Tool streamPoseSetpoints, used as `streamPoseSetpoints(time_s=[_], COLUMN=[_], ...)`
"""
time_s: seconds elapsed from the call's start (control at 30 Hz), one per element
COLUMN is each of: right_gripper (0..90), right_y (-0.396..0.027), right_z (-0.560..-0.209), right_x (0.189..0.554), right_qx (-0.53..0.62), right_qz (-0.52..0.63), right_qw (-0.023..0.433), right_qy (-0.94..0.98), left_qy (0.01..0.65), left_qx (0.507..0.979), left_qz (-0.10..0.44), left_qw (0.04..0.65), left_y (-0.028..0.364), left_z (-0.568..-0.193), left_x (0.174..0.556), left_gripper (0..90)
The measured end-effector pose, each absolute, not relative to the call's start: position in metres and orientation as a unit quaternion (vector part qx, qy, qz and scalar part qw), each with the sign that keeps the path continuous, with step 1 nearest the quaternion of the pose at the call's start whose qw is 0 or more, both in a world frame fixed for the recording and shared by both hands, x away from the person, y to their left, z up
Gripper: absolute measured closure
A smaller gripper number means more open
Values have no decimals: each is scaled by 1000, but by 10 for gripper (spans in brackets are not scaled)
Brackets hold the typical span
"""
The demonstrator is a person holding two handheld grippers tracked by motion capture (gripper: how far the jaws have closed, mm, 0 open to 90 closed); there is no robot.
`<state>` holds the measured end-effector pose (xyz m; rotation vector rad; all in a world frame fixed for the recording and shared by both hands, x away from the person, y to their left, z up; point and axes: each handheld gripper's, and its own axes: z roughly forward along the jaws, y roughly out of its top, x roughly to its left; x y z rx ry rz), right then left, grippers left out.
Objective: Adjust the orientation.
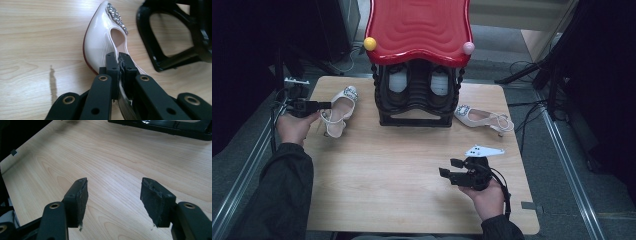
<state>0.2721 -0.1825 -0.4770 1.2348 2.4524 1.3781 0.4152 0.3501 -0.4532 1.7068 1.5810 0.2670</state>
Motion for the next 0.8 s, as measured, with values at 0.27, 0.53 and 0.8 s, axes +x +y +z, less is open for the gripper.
streamPoseSetpoints(time_s=[0.27,0.53,0.8], right_gripper=[401,401,402], right_y=[-179,-177,-174], right_z=[-476,-475,-474], right_x=[275,280,286], right_qx=[396,392,390], right_qz=[451,455,460], right_qw=[29,28,27], right_qy=[799,799,798], left_qy=[609,601,588], left_qx=[680,686,694], left_qz=[90,81,58], left_qw=[399,403,411], left_y=[336,325,312], left_z=[-444,-443,-442], left_x=[395,373,349], left_gripper=[885,885,884])
